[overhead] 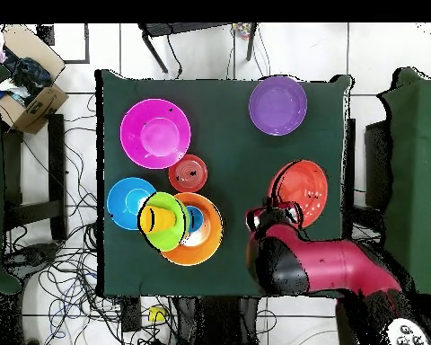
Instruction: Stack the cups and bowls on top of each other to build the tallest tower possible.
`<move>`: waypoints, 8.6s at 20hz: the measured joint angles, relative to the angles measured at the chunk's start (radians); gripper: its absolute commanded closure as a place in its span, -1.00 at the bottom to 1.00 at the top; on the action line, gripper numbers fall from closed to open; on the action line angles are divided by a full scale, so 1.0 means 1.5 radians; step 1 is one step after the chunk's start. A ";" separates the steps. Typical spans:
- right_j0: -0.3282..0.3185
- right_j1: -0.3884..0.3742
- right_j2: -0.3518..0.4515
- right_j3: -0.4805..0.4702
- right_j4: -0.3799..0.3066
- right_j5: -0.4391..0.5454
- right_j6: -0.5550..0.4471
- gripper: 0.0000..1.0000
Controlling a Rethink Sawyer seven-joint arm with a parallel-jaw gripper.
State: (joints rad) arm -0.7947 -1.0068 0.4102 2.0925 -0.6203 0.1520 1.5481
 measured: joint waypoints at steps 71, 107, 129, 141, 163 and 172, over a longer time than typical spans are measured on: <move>-0.006 -0.029 0.194 0.034 0.130 0.093 0.015 1.00; 0.099 -0.030 0.168 0.077 0.191 0.097 0.016 1.00; 0.072 0.005 0.147 0.116 0.197 0.096 0.016 1.00; 0.073 0.011 0.144 0.117 0.197 0.075 0.016 -1.00; 0.072 -0.038 0.135 0.119 0.201 0.053 0.016 -1.00; 0.072 -0.061 0.135 0.121 0.227 0.053 0.016 -1.00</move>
State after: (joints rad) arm -0.6866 -1.0987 0.6130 2.2737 -0.2801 0.2310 1.5719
